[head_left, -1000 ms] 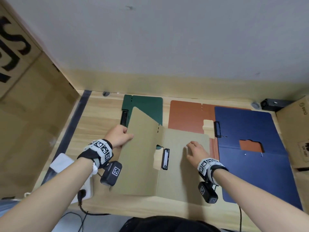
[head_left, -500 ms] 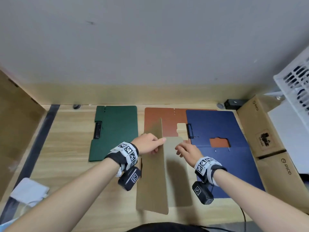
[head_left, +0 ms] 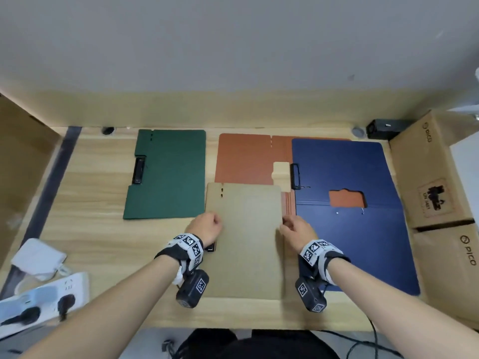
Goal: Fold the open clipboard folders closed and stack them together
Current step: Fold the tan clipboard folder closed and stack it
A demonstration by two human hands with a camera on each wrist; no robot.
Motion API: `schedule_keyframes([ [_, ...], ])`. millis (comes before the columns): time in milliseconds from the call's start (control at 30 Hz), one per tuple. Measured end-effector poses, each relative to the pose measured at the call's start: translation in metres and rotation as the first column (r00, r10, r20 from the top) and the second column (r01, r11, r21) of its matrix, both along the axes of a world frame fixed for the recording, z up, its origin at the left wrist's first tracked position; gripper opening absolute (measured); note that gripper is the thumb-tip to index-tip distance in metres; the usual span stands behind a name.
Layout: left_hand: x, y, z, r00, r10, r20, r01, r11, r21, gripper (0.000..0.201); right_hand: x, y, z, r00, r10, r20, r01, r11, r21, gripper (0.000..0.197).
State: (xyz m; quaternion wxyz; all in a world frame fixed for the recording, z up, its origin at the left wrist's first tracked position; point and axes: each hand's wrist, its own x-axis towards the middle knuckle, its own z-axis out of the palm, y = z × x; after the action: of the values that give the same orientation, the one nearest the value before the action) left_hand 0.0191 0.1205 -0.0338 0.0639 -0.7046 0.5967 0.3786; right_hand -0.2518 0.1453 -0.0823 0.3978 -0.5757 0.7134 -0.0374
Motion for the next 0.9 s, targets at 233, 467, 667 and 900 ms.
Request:
schedule_keyframes([
  [233,0.006,0.015,-0.036,0.908,0.414,-0.064,-0.417,0.908,-0.035,0.050,-0.001,-0.008,-0.021,0.999,-0.010,-0.049,0.007,0.998,-0.058,0.028],
  [467,0.005,0.004,-0.041,0.713,0.660,-0.235,-0.641,0.750,0.160,0.024,0.010,-0.007,-0.021,0.988,-0.150,-0.041,0.146,0.985,-0.090,0.028],
  [667,0.027,-0.005,-0.045,0.686,0.590,-0.426,-0.568,0.800,0.194,0.027,0.028,-0.002,-0.017,0.961,-0.270,-0.061,0.264,0.960,-0.092,0.045],
  [900,0.086,-0.036,-0.036,0.559,0.571,-0.601,-0.597,0.780,0.186,0.027,0.090,-0.022,-0.005,0.958,-0.286,-0.026,0.282,0.953,-0.111,0.041],
])
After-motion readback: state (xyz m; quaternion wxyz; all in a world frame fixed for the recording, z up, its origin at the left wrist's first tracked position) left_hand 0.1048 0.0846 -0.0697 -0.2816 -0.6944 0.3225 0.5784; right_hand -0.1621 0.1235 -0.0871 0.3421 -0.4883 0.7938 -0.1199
